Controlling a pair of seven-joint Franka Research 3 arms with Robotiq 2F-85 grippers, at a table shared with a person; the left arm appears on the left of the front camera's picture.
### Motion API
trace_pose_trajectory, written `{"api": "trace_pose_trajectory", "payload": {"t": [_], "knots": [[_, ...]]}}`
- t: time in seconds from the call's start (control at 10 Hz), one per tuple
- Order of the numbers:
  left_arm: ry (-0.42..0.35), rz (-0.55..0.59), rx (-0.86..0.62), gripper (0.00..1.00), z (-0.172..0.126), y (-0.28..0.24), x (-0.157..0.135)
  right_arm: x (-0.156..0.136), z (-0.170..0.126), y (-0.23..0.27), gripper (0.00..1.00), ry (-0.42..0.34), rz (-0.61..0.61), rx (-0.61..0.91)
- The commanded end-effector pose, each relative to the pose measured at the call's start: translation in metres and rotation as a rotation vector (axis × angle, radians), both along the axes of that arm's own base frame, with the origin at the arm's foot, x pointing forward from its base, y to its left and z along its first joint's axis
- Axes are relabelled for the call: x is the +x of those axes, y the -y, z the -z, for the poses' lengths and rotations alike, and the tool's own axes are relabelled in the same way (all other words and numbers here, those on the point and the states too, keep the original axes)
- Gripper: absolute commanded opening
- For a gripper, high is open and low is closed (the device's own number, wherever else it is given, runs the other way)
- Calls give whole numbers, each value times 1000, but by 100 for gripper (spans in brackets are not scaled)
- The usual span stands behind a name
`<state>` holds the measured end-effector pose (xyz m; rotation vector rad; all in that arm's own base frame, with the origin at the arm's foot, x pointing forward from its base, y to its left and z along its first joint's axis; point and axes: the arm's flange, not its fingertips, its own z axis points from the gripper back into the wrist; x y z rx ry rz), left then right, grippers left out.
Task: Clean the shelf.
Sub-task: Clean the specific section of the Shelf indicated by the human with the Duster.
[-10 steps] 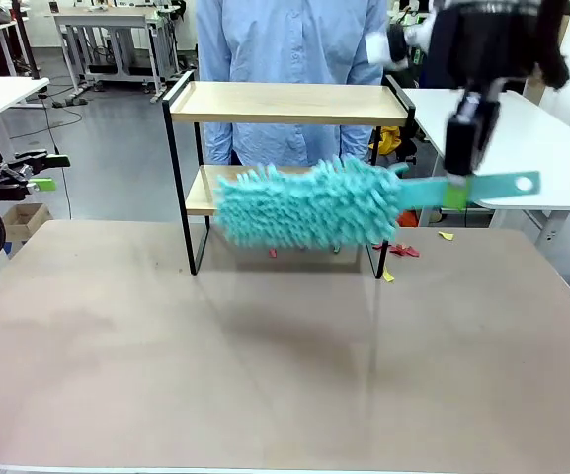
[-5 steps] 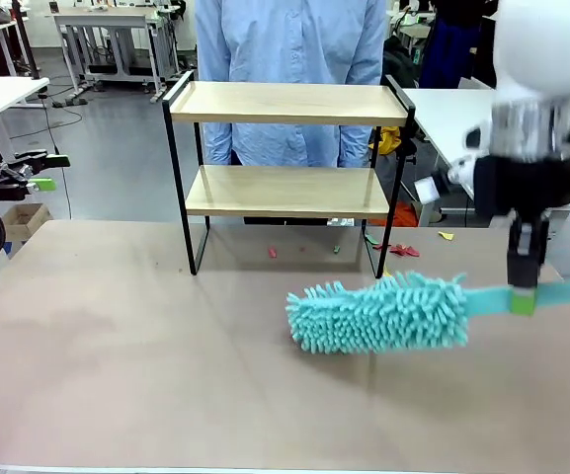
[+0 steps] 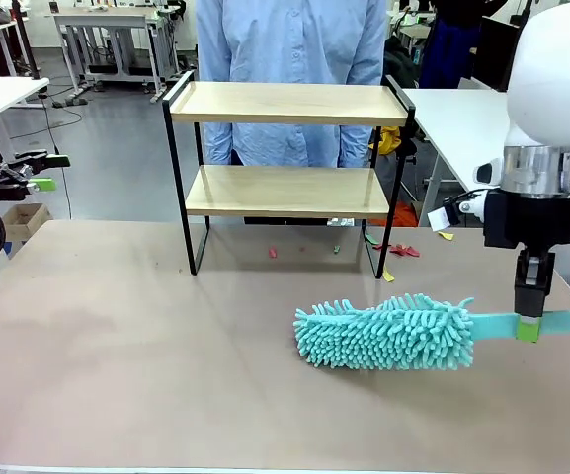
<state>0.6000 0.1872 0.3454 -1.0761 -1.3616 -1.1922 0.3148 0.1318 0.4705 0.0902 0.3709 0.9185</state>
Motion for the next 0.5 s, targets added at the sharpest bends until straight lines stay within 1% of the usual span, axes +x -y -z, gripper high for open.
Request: {"api": "trace_pose_trajectory", "payload": {"t": [0.0,0.4], "knots": [[12,6,6,100,-2,2,-3,1,-8,-5,13,-2,-1,-11],[12,6,6,100,-2,2,-3,1,-8,-5,13,-2,-1,-11]]}}
